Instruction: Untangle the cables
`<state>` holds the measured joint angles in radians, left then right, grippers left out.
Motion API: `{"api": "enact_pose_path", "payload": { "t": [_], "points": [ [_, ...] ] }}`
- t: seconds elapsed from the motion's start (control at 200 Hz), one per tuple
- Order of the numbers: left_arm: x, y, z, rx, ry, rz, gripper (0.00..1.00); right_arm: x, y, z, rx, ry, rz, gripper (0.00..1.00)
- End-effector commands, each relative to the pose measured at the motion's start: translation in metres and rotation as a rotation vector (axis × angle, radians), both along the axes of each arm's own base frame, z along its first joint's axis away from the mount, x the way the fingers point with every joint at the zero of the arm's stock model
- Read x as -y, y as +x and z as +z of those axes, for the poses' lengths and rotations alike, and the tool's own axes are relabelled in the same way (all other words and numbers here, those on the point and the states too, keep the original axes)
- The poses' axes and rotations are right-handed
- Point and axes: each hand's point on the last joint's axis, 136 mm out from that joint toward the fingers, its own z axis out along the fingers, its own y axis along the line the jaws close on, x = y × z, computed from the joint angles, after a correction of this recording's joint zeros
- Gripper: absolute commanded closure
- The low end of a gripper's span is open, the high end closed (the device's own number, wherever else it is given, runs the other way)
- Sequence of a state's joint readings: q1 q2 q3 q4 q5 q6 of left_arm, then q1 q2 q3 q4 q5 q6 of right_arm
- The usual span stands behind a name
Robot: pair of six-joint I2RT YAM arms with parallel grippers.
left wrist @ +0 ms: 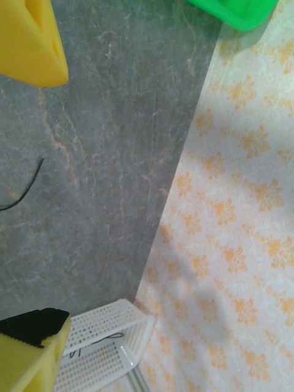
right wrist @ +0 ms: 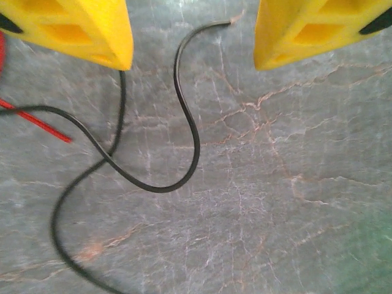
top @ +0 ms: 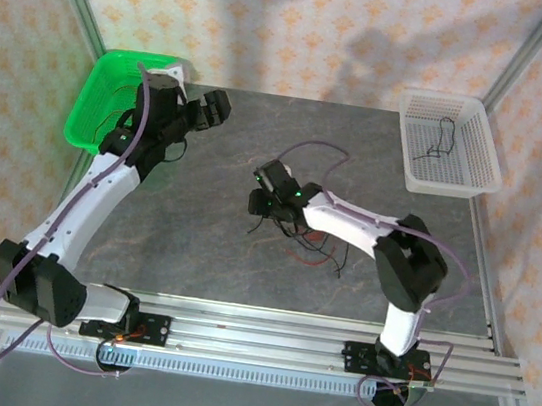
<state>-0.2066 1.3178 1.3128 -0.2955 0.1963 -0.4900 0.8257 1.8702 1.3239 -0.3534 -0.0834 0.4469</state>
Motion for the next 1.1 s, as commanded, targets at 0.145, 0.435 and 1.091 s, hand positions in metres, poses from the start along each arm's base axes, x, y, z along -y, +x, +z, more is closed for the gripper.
{"api": "enact_pose_path", "payload": {
  "t": [0.145,0.435,1.091],
  "points": [
    [0.011,-0.018,0.022,0.067,-0.025,-0.058,0.06,-0.009,0.021,-0.037,-0.013,-0.095,-0.012,0.52],
    [0.018,-0.025,0.008,0.047,-0.052,-0.096,0.07,-0.016,0.024,-0.025,0.000,-0.058,-0.025,1.00],
    [0.077,-0.078,-0.049,0.156,-0.180,-0.360,0.11,-0.011,-0.013,0.218,0.253,0.539,0.107,1.00]
  ]
}}
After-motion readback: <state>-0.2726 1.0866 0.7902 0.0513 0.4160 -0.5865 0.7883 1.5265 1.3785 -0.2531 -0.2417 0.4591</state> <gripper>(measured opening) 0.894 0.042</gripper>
